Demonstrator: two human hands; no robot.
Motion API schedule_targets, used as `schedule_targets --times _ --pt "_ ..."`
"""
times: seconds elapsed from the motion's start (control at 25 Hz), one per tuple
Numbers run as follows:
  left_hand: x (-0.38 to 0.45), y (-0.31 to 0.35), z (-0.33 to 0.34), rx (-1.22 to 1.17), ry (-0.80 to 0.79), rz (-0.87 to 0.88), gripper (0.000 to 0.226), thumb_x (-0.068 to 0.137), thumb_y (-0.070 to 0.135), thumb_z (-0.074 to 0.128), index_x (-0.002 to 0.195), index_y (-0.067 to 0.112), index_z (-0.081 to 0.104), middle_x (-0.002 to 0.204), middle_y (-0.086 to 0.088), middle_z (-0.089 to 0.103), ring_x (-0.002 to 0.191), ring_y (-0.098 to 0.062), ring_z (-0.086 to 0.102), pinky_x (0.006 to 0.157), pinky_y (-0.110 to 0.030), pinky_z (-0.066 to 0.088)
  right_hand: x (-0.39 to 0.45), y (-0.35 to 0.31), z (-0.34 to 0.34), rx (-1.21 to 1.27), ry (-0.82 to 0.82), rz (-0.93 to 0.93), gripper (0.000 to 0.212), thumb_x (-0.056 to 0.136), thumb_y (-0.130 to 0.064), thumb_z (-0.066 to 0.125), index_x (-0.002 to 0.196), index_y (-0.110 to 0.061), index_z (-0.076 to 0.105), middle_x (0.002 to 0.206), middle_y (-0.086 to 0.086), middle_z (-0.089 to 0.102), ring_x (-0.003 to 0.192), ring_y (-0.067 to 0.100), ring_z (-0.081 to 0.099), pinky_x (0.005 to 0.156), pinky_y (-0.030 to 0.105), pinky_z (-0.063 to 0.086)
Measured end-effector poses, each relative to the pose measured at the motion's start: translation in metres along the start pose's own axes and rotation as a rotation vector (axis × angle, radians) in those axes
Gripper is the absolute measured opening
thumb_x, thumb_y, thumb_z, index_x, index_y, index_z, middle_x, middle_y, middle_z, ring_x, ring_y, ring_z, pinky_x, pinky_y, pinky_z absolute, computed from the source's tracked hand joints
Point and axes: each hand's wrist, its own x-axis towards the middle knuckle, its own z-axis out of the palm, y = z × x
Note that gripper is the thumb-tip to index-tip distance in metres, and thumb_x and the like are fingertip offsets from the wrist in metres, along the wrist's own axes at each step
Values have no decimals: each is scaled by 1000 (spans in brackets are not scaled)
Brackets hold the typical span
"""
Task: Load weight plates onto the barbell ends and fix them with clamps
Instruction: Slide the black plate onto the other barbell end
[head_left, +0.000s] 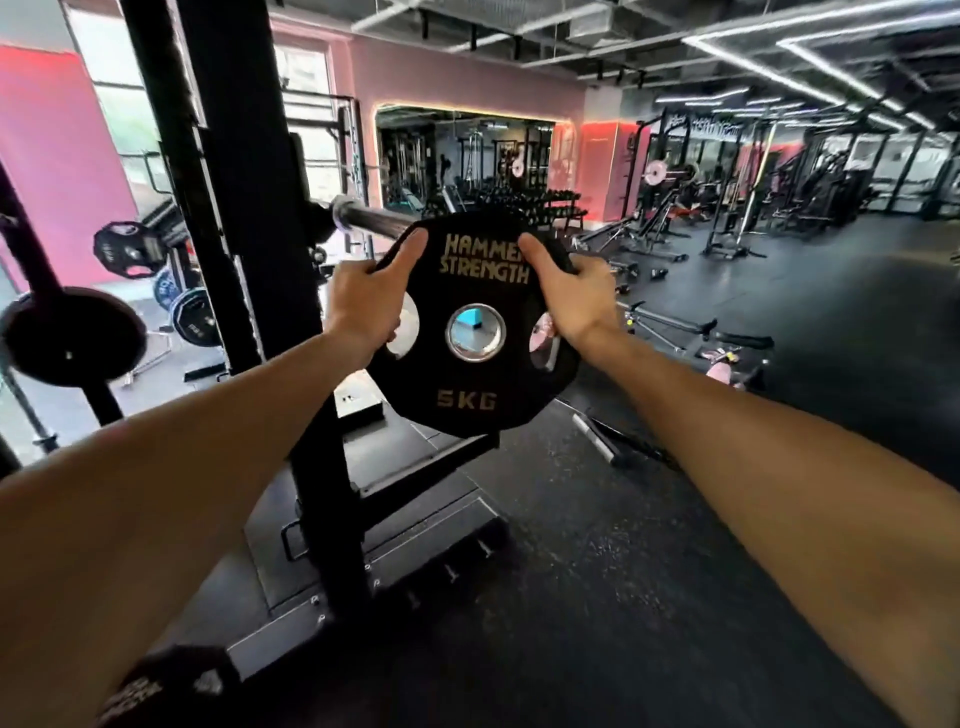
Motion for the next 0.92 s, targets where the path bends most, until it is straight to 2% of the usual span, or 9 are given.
schedule_targets --times 0.12,0.2,0.32,0.36,0.48,0.6,0.72,0.84,0.92 --pt "17 15 36 21 57 10 77 43 97 64 40 25 38 38 3 39 32 -20 40 38 -26 35 50 16 -9 39 -32 -49 67 61 -83 67 53 -18 54 51 -3 58 46 11 55 46 23 41" --pt "34 22 52 20 86 14 76 46 95 66 40 24 37 37 3 38 32 -20 40 37 -27 35 80 24 -5 76 -58 -59 68 62 -82 68 57 -14 60 57 2 64 52 13 61 52 29 47" --pt "61 27 65 70 146 32 77 54 90 67 38 20 38 36 3 41 34 -19 45 35 -25 40 116 32 9 112 -82 -73 71 63 -83 66 58 -13 67 62 -1 73 61 13 72 59 30 58" --pt "72 26 69 76 161 46 74 55 88 68 41 21 40 38 2 43 36 -20 46 35 -25 41 128 36 15 128 -102 -84 70 64 -83 66 60 -13 68 62 -1 74 62 13 73 59 30 59" --pt "97 22 79 77 177 86 75 56 87 69 47 19 40 43 0 41 38 -20 41 35 -22 37 159 46 28 172 -119 -113 72 65 -81 66 63 -10 70 61 1 73 56 13 71 45 22 53" --pt "101 18 82 71 198 122 80 53 91 68 43 20 30 40 4 35 35 -20 36 35 -21 31 175 53 36 202 -136 -154 84 64 -84 64 73 0 71 65 4 74 57 16 72 45 25 53" --pt "95 19 84 79 220 136 81 52 93 67 43 21 30 38 6 36 34 -17 39 36 -23 32 184 57 41 248 -184 -174 80 66 -81 66 75 -1 73 70 7 76 63 19 74 53 30 57" --pt "91 22 88 130 296 133 81 50 95 64 39 19 38 36 6 42 33 -15 44 37 -23 36 188 56 40 238 -222 -160 65 66 -80 65 60 -16 71 58 1 71 52 17 69 50 33 54" --pt "89 21 89 144 316 103 82 49 97 62 36 18 44 36 5 46 32 -16 47 39 -23 38 188 55 42 223 -251 -144 65 66 -83 63 53 -19 66 51 -1 66 44 15 64 47 33 53"
